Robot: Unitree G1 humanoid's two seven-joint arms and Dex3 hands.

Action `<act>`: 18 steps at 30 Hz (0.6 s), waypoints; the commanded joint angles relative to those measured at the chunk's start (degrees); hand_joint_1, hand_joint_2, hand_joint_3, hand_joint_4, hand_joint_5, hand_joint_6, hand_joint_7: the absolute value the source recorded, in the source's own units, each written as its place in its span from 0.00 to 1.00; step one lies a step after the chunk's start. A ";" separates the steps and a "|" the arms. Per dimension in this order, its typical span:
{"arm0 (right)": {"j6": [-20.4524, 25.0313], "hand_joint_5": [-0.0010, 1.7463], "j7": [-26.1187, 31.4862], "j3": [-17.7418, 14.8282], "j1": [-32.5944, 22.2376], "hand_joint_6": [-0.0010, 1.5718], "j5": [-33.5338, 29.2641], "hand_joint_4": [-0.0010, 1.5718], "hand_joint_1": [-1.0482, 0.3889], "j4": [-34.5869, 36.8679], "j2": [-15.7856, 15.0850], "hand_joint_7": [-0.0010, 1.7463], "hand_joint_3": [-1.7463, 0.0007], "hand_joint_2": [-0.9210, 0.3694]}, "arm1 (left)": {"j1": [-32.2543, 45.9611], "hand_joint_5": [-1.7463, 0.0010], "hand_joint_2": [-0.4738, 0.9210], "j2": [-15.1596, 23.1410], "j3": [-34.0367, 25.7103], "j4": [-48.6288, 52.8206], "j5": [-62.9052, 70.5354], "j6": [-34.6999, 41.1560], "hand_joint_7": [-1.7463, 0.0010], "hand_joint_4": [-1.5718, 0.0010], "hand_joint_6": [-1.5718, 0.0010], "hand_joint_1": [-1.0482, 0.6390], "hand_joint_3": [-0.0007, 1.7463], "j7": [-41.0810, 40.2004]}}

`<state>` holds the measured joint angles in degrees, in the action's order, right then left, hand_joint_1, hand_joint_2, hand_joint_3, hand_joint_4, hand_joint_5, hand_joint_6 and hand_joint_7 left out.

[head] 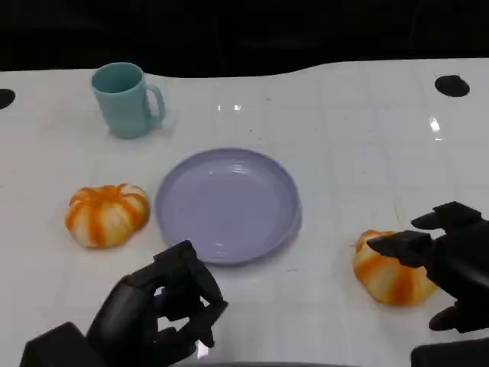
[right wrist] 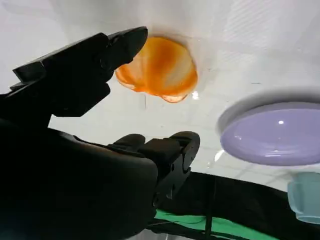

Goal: Grasp the bread from the table and place it into the plate.

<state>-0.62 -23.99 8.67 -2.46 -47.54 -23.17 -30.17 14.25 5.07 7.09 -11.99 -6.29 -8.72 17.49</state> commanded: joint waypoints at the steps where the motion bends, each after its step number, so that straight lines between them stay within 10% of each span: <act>1: 1.23 0.31 0.43 2.23 4.76 0.28 -0.43 0.05 0.57 6.15 1.12 0.01 0.99 0.17 | -0.13 0.00 1.00 0.33 0.18 -0.47 0.98 0.25 0.01 0.55 0.69 0.29 0.24 -0.80; 18: 5.91 0.21 2.46 8.69 15.16 0.25 -0.28 0.09 0.53 23.33 5.30 0.00 0.99 0.09 | 0.54 0.00 1.00 0.21 0.42 -1.82 1.46 0.69 0.01 0.57 0.70 0.28 0.24 -0.87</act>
<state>4.03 -21.45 17.00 11.24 -48.68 -1.33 -25.39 14.55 4.66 7.64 -13.00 -5.06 -8.20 17.04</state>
